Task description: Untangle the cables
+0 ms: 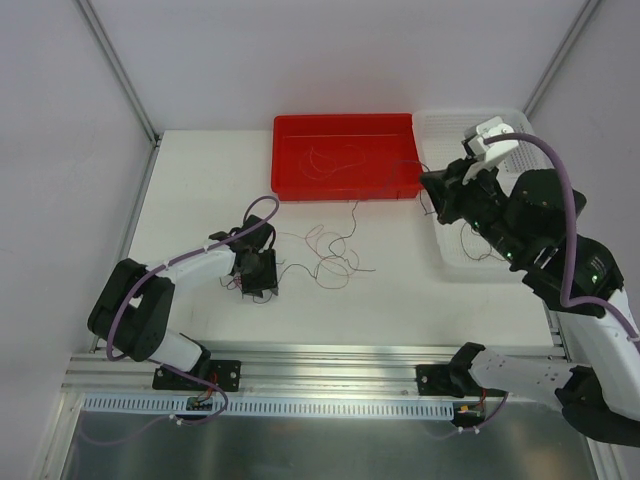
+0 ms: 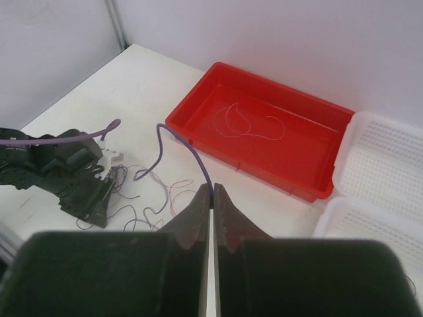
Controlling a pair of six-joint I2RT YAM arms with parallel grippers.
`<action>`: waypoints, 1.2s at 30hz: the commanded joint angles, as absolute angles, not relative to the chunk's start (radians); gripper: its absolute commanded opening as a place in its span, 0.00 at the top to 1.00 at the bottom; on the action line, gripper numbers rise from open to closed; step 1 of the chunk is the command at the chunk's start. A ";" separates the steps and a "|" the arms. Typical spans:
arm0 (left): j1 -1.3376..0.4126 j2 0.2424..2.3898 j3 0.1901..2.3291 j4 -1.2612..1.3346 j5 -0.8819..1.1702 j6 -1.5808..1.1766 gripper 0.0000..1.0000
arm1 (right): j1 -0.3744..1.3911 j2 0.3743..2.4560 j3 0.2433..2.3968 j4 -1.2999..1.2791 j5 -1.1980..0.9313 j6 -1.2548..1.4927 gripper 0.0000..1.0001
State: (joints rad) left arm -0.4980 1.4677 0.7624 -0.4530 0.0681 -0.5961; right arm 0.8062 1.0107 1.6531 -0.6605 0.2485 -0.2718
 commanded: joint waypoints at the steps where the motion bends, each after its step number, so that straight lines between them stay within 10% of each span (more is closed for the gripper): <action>1: -0.506 1.454 0.752 -0.456 0.043 -0.618 0.58 | 0.798 1.009 1.664 -0.626 0.340 -0.319 0.99; 14: -0.485 1.434 0.741 -0.456 0.051 -0.620 0.61 | 0.764 0.972 1.703 -0.545 0.511 -0.428 0.99; 36: -0.192 1.091 1.028 -0.617 0.072 -0.338 0.01 | 0.263 1.301 1.712 -0.336 0.261 -0.193 0.99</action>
State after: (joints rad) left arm -0.2085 1.1187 1.0130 -0.5632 0.1463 -0.4404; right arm 0.3229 1.2751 1.6718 -0.4553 0.3325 -0.2737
